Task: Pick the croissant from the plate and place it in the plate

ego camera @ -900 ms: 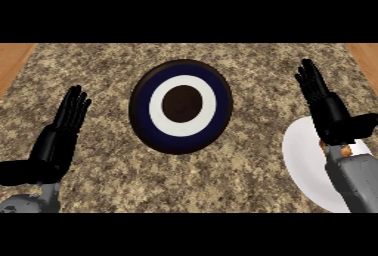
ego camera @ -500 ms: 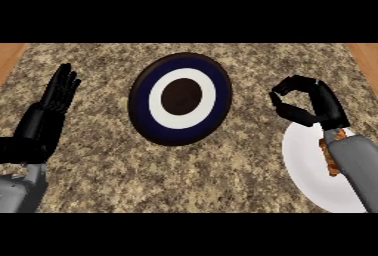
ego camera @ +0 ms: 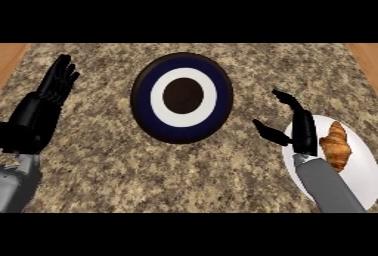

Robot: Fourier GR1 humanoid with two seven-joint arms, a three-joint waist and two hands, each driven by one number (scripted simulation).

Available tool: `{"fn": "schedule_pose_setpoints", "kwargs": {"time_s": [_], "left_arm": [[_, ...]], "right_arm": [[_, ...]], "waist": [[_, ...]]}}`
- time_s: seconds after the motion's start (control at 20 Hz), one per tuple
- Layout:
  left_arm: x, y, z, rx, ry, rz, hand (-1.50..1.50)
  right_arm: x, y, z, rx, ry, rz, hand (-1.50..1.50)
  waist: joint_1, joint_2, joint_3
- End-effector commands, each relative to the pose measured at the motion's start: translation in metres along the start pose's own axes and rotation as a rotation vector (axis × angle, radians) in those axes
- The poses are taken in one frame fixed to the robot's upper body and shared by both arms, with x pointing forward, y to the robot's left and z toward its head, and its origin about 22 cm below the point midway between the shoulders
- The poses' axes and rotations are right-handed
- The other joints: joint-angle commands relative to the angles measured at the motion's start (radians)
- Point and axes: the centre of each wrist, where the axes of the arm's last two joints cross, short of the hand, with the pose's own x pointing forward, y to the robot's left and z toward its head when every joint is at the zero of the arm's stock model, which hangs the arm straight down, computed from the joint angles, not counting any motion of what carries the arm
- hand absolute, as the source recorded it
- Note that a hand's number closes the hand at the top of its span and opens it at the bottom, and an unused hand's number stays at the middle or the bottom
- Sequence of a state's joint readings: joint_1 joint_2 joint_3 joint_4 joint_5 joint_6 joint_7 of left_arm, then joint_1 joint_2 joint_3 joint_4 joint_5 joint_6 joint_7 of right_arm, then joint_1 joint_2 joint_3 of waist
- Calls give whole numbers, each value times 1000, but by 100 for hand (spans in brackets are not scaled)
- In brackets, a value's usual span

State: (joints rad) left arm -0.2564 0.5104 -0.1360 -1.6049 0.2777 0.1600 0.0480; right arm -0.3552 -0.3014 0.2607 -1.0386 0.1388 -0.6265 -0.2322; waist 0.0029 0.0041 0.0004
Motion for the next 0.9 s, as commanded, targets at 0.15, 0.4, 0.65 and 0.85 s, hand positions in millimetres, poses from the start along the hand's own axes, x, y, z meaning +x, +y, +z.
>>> {"fn": "schedule_pose_setpoints", "kwargs": {"time_s": [0.15,0.4,0.65,0.85], "left_arm": [[-3,8,-2,11,13,-13,0],[-3,1,-1,21,19,-8,0],[1,13,-2,24,29,-23,0],[1,8,0,-4,19,0,0]], "right_arm": [[9,-39,2,-142,-130,18,-150],[33,-74,-24,-95,-1,293,-150],[31,-103,-35,58,263,552,-150],[48,-103,-35,229,446,701,-150]], "waist": [[-11,-7,-1],[-24,-15,-6],[-20,-18,-10],[-15,-18,-9]]}}
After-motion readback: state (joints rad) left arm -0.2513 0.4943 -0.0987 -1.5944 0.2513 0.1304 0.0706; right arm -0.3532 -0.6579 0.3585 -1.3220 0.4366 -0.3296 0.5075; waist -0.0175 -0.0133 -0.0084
